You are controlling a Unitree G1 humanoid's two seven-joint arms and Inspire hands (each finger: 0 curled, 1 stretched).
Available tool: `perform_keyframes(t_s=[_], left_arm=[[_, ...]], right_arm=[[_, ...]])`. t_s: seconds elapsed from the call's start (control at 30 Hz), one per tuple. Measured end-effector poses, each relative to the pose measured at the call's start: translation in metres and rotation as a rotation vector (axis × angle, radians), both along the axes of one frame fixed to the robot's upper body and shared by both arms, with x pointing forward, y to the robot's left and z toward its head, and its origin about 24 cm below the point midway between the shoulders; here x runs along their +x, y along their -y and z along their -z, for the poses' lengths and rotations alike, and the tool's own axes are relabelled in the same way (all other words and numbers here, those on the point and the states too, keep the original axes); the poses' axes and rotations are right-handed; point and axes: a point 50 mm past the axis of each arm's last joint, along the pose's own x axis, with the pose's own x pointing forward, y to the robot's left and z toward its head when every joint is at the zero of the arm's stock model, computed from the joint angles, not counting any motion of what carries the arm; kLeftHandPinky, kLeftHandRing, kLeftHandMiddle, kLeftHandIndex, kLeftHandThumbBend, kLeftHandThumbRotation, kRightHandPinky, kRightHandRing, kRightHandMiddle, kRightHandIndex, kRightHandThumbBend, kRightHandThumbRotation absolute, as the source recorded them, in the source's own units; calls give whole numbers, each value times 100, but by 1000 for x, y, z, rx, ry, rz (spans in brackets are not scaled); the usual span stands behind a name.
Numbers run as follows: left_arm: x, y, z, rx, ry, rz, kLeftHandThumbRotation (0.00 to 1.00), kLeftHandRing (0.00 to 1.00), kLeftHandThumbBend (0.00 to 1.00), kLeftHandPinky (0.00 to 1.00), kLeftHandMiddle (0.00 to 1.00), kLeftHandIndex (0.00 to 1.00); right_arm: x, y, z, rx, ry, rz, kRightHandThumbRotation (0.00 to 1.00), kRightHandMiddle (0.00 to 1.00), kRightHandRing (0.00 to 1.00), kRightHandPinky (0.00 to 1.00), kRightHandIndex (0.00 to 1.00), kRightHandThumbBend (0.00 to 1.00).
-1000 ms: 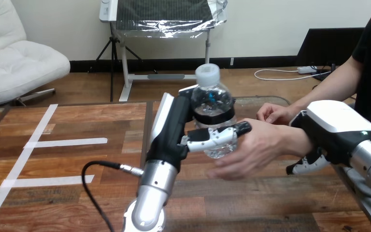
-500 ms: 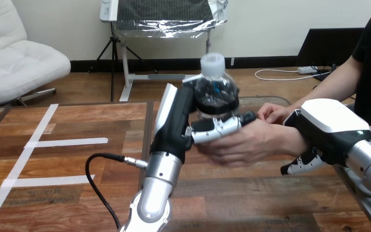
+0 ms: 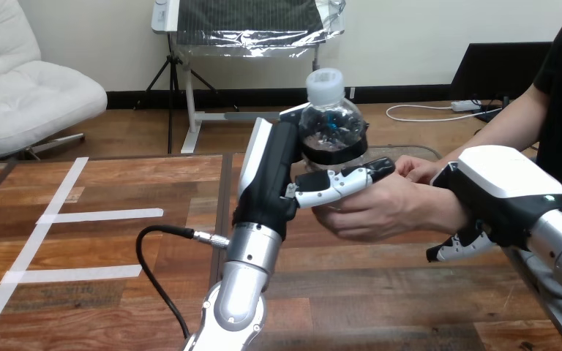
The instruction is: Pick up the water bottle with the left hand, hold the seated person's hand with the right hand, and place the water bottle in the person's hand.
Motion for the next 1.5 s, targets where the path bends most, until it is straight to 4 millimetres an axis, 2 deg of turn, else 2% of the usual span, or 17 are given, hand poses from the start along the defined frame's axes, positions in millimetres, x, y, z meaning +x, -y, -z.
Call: perform_keyframes(t_s=[0.93, 1.23, 1.33, 1.43, 1.5], left_arm=[[-1, 8, 4, -4, -23, 26, 0, 41, 63, 38, 44, 48], [-1, 8, 4, -3, -24, 26, 0, 41, 63, 38, 44, 48], [-1, 8, 4, -1, -23, 27, 0, 42, 63, 38, 44, 48], [-1, 8, 4, 1, -21, 26, 0, 44, 64, 39, 47, 50], [-1, 8, 4, 4, -20, 27, 1, 50, 67, 43, 53, 54]], right_arm=[[-1, 6, -1, -5, -4, 33, 0, 28, 20, 13, 31, 77], [-1, 5, -2, -15, -1, 23, 0, 30, 21, 14, 35, 79], [-1, 5, -2, -34, 3, 21, 0, 35, 26, 18, 40, 79], [-1, 5, -2, -49, 5, 22, 0, 48, 39, 28, 50, 81], [-1, 6, -1, -58, 4, 25, 0, 56, 47, 35, 55, 83]])
